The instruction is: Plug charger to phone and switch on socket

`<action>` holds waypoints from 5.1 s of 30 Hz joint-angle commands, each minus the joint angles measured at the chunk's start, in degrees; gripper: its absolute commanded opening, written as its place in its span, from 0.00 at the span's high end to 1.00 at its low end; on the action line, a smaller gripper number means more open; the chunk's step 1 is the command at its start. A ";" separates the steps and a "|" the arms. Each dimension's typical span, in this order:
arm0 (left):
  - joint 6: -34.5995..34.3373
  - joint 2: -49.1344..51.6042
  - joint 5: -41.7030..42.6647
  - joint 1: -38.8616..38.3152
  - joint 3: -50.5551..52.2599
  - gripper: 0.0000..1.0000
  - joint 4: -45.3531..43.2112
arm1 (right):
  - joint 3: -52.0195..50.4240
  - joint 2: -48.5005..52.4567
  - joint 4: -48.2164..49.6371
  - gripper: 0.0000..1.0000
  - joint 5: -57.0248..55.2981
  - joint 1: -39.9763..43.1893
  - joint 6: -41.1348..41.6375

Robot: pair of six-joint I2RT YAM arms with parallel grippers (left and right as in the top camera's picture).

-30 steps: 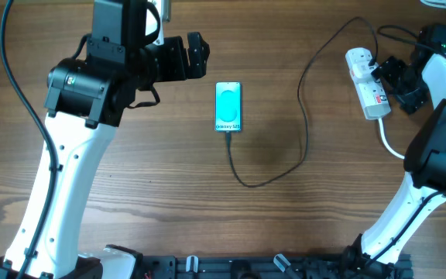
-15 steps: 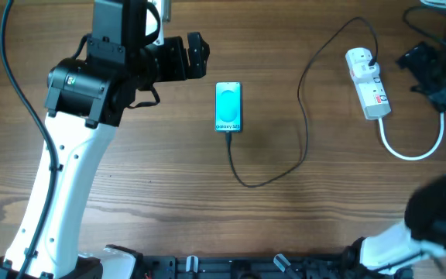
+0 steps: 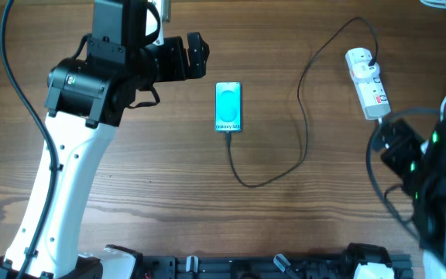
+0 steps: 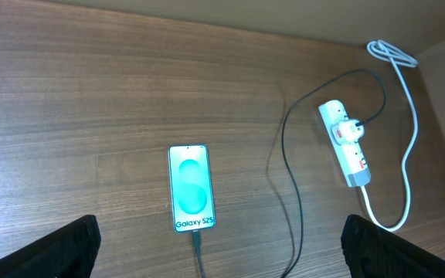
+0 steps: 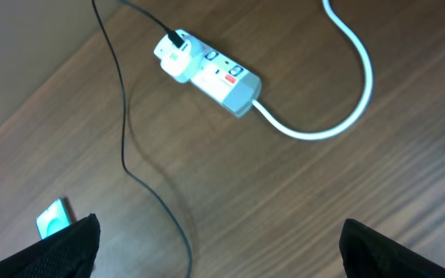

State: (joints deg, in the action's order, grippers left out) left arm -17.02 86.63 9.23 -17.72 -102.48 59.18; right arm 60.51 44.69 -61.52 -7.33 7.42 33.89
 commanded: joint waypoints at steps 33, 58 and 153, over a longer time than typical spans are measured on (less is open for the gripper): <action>0.28 0.00 -0.13 0.24 0.20 0.00 -0.13 | -19.37 -21.38 22.14 0.00 5.33 -5.33 -15.85; 0.28 0.00 -0.15 0.24 0.20 0.00 -0.13 | -59.17 -44.50 61.99 0.00 12.22 -8.66 -26.53; 0.28 -12.20 -2.93 1.29 19.56 0.00 -3.93 | -60.19 -44.48 61.66 0.00 8.90 -5.09 -36.87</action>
State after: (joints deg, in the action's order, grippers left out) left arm -17.02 81.08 7.27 -17.65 -90.61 58.35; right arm 0.45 0.93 0.03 2.31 2.04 -2.28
